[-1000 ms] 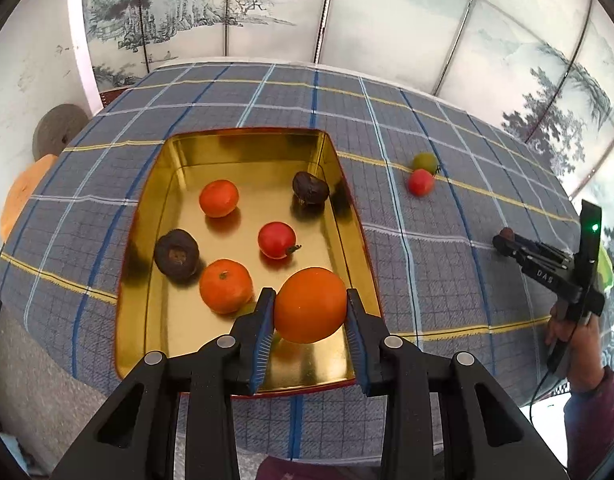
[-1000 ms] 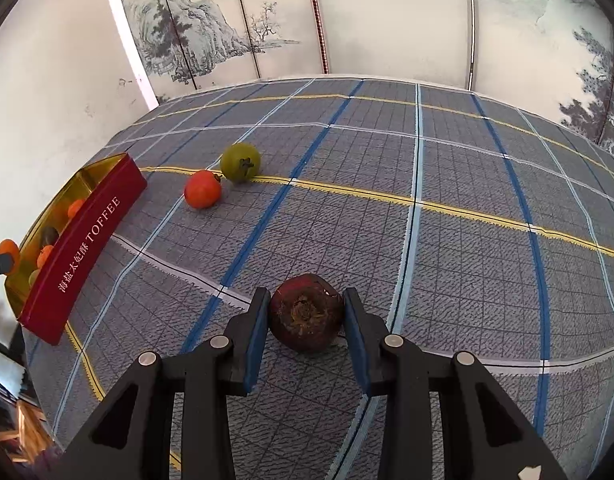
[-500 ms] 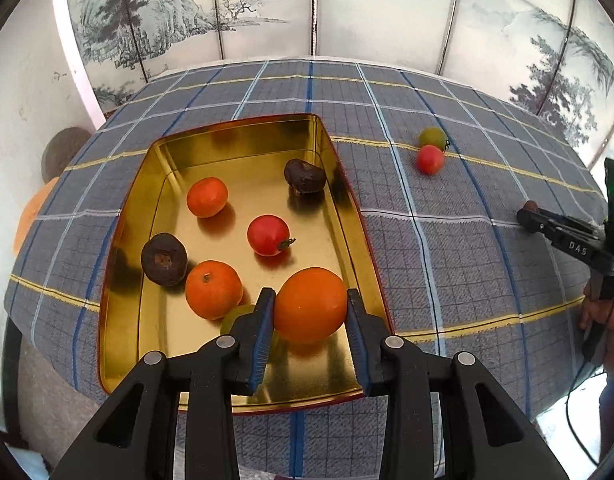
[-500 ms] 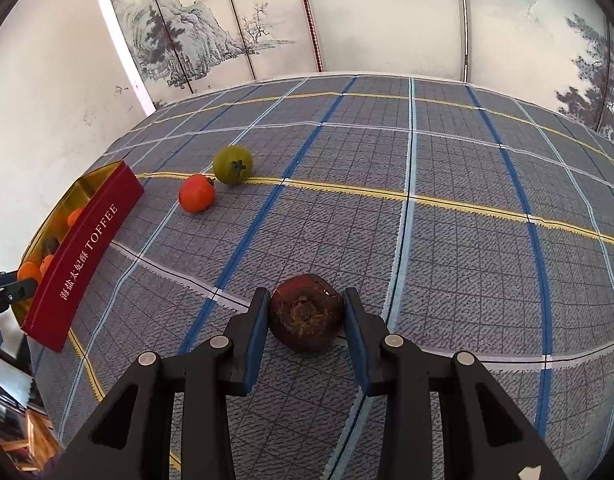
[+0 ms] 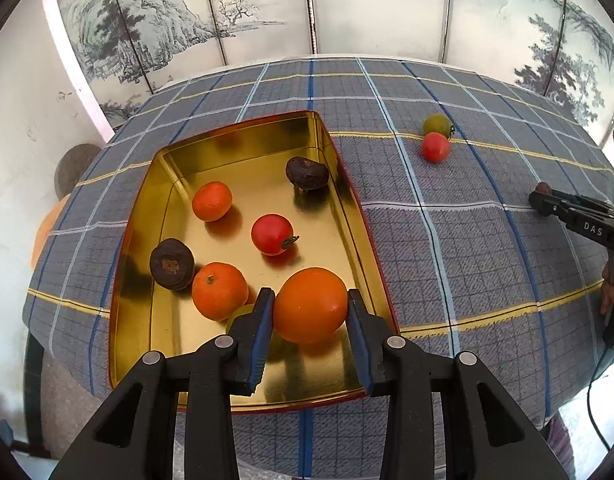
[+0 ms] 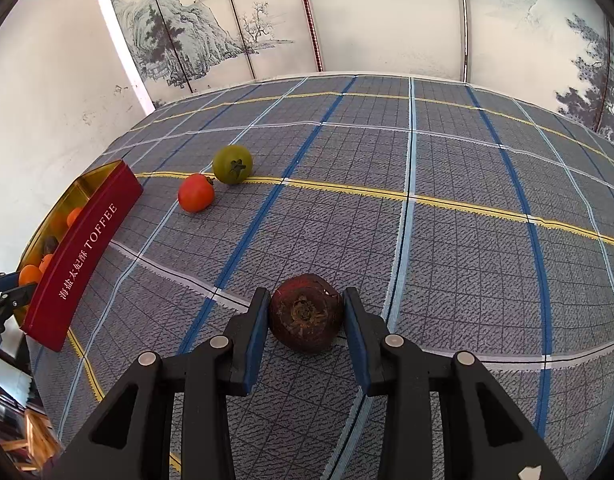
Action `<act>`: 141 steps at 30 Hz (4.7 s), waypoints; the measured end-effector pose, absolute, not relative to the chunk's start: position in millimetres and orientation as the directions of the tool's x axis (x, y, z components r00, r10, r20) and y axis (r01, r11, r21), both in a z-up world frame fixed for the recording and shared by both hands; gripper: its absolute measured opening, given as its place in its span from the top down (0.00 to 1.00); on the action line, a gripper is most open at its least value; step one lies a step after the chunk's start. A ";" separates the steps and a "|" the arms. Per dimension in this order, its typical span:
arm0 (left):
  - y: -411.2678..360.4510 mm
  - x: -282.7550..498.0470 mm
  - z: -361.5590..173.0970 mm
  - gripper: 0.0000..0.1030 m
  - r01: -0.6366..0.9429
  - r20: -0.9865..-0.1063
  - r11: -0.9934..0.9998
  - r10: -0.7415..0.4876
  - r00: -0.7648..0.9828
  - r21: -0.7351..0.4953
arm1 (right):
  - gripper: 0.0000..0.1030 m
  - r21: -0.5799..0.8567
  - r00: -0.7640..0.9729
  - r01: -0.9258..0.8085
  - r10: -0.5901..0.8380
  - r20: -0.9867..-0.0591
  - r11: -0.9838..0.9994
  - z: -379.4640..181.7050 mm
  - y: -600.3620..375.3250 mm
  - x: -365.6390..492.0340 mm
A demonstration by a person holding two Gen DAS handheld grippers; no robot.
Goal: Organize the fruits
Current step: 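Lower the orange into the gold tin and open the left tool, then lower the brown fruit into the gold tin and open the right tool, then grasp a red tomato with the right tool while the left tool grasps a green-yellow fruit, then lower the green-yellow fruit into the gold tin and open the left tool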
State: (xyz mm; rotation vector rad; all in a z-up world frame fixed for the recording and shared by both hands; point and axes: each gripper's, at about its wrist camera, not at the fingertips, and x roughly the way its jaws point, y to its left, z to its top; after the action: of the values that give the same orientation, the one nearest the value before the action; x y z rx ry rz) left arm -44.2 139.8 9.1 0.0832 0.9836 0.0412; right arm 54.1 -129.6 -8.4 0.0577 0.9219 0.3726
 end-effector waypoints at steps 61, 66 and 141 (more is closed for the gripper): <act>230.8 -119.9 52.9 0.27 -0.256 -0.704 0.953 0.293 0.647 0.161 | 0.34 0.296 0.466 -0.614 0.639 -0.612 0.732 65.6 76.5 60.5; 215.9 -117.7 56.1 0.27 -0.219 -0.682 0.966 0.254 0.686 0.139 | 0.35 0.230 0.548 -0.500 0.511 -0.662 0.835 41.6 -11.0 49.0; 56.7 -39.6 67.6 0.66 0.060 -0.719 0.994 0.022 0.694 0.087 | 0.71 0.245 0.585 -0.149 0.285 -0.759 0.958 -9.6 -229.6 56.7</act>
State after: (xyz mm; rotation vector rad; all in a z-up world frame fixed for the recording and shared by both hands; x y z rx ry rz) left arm -39.6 56.7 67.6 0.1069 0.8037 -0.0213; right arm 56.7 -229.6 -9.6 0.1618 0.9126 0.2546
